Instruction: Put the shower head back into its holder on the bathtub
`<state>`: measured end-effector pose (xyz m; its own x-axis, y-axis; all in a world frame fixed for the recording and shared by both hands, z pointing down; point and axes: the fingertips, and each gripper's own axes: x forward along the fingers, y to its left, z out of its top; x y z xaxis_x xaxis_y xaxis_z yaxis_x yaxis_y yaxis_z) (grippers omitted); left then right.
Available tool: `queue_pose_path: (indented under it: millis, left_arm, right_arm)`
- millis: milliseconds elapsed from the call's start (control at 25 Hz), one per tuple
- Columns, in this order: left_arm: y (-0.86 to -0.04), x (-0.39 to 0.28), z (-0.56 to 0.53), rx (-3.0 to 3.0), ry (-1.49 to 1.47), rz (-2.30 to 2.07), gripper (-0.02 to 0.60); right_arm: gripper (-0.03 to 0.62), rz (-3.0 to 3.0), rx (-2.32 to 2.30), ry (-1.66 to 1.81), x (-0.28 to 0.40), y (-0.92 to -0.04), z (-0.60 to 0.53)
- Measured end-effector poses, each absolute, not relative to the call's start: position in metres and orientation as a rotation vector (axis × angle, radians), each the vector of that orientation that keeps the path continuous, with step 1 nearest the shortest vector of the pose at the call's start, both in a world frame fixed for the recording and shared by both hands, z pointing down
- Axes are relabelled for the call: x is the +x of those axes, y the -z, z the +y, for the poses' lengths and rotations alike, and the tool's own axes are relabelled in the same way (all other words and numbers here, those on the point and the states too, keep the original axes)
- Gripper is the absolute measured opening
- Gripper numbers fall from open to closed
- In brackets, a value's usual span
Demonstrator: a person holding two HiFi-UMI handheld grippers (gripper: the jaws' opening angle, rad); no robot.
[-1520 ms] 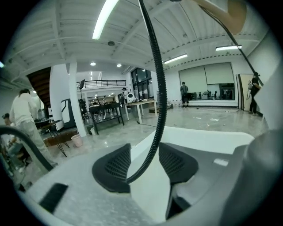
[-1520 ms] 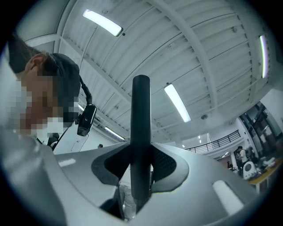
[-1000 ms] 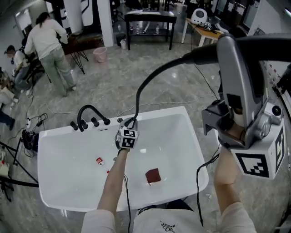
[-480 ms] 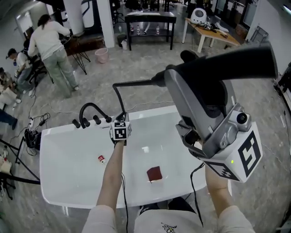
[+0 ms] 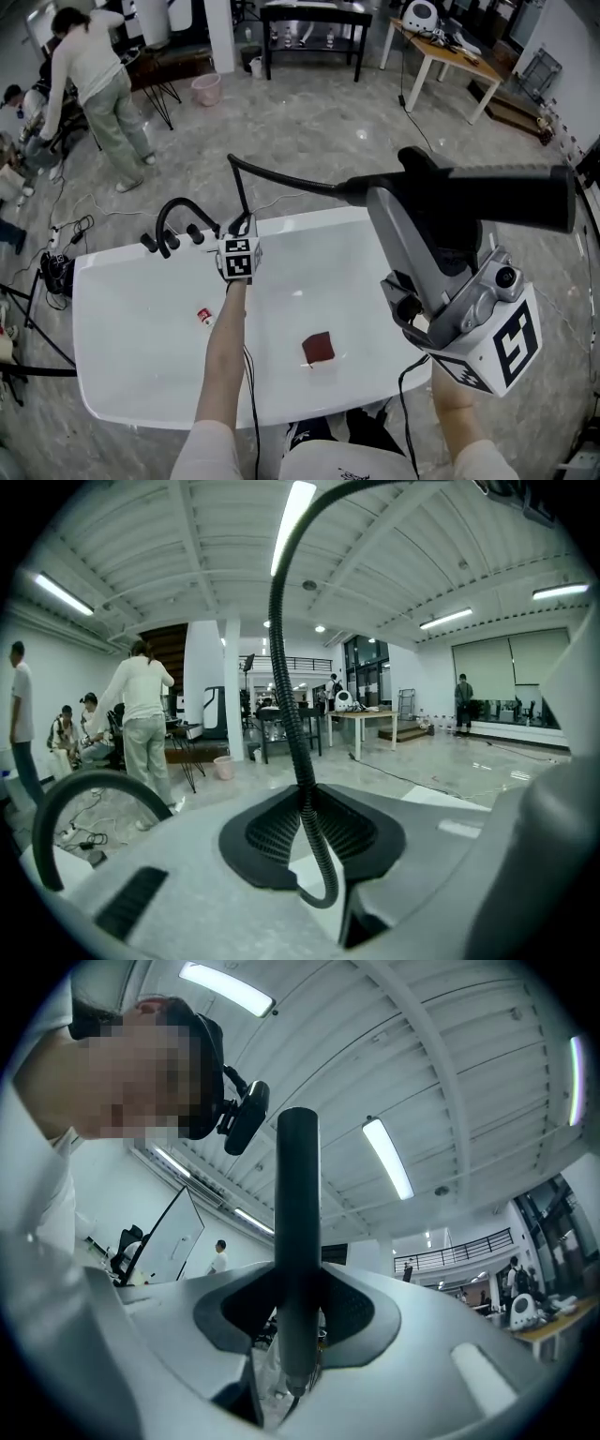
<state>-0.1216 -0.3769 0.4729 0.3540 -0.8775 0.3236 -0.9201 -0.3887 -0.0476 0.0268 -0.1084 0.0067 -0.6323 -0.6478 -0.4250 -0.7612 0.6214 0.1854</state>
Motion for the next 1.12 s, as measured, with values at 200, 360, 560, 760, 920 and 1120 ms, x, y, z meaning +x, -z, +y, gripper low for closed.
queue_pose_path:
  millis: [200, 360, 560, 760, 920, 1120]
  left_arm:
    - [-0.431, -0.163, -0.423, 2.518, -0.298, -1.742, 0.055]
    - [-0.415, -0.152, -0.441, 2.640, -0.258, -1.675, 0.055]
    - [-0.457, -0.136, -0.450, 2.671, -0.255, -1.608, 0.055]
    - [-0.496, -0.135, -0.443, 2.621, -0.300, -1.607, 0.058]
    - [-0.506, -0.157, -0.445, 2.593, -0.338, -1.673, 0.058]
    - [-0.488, -0.201, -0.452, 2.599, -0.496, -1.784, 0.057]
  right_arm:
    - [0.138, 2.527, -1.177, -0.435, 0.029, -0.031, -0.132]
    - [0.137, 2.551, -1.210, -0.377, 0.028, -0.056, -0.149]
    - [0.135, 2.602, -1.258, -0.313, 0.018, -0.102, -0.174]
    - [0.135, 2.635, -1.292, -0.271, 0.025, -0.120, -0.176]
    - [0.135, 2.635, -1.336, -0.266, 0.034, -0.130, -0.178]
    - [0.135, 2.607, -1.358, -0.256, 0.039, -0.128, -0.177]
